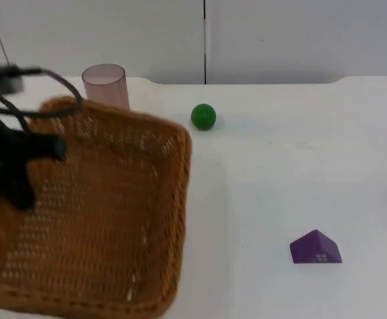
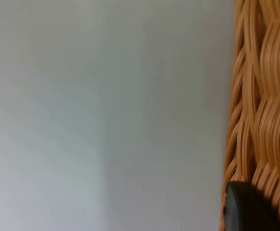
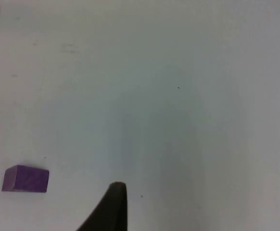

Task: Pick up the basket with the left hand and place the triangular block into the basket with the right hand.

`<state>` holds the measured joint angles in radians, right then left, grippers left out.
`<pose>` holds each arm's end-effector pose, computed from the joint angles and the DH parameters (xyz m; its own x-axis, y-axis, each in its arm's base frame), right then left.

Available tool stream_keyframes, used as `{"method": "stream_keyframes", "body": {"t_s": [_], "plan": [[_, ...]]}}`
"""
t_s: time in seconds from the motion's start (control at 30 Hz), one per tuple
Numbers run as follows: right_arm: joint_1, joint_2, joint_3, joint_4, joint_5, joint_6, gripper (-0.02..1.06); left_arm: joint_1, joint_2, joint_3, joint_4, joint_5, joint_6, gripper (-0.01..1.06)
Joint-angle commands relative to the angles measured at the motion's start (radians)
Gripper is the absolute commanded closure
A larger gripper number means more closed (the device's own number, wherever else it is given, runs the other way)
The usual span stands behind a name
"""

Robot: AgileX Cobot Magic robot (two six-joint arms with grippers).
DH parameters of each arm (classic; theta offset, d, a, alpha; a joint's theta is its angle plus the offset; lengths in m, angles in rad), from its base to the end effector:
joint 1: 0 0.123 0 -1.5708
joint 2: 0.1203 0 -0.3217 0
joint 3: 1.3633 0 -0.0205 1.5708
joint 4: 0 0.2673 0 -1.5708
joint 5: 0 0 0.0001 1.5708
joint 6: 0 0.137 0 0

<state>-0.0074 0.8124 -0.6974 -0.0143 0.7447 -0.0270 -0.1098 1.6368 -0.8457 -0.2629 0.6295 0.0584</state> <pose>0.1742 -0.0026 0.2988 -0.6979 -0.0323 -0.7154 -0.0118 0.9994 -0.0336 0.3064 -0.0549 0.1507 -0.9732 -0.0470 -0.2252 -0.0046 0.9827 -0.1853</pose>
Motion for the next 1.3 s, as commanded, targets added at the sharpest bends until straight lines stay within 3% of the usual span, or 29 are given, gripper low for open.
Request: {"method": "stream_keyframes", "body": {"t_s": [0.0,0.07,0.17,0.27,0.33,0.43,0.57,0.67,0.77,1.07,1.17,1.27], "plan": [[-0.007,-0.001,-0.006,0.007,-0.008,-0.011,-0.01,0.064,-0.127,0.003,-0.037,0.091,0.03,1.05],[-0.007,-0.001,-0.006,0.023,-0.008,-0.011,-0.01,0.091,-0.158,0.003,-0.056,0.115,0.054,1.05],[-0.007,-0.001,-0.006,0.051,0.0,-0.011,-0.01,0.185,-0.205,0.003,-0.187,0.217,0.209,1.05],[-0.007,-0.001,-0.006,0.051,0.006,-0.011,-0.01,0.233,-0.205,0.01,-0.284,0.254,0.311,1.05],[-0.007,-0.001,-0.006,0.051,0.006,-0.011,-0.01,0.276,-0.205,0.04,-0.37,0.254,0.404,1.05],[-0.007,-0.001,-0.006,0.051,0.006,-0.011,-0.01,0.313,-0.205,0.081,-0.389,0.245,0.454,1.05],[-0.007,-0.001,-0.006,0.053,0.006,-0.014,-0.01,0.333,-0.205,0.154,-0.402,0.172,0.472,1.05],[-0.007,-0.001,-0.006,0.074,0.006,-0.037,-0.01,0.333,-0.205,0.154,-0.41,0.181,0.483,1.05],[-0.007,-0.001,-0.006,0.161,-0.001,-0.147,-0.01,0.333,-0.199,0.154,-0.415,0.196,0.489,1.05],[-0.004,0.045,-0.028,0.184,0.008,-0.259,-0.01,0.333,-0.199,0.154,-0.426,0.202,0.486,1.05],[0.026,0.097,-0.063,0.182,0.017,-0.262,0.0,0.333,-0.199,0.154,-0.425,0.204,0.486,1.05],[0.14,0.233,-0.166,0.175,0.059,-0.332,0.03,0.333,-0.199,0.154,-0.428,0.204,0.486,1.05]]}}
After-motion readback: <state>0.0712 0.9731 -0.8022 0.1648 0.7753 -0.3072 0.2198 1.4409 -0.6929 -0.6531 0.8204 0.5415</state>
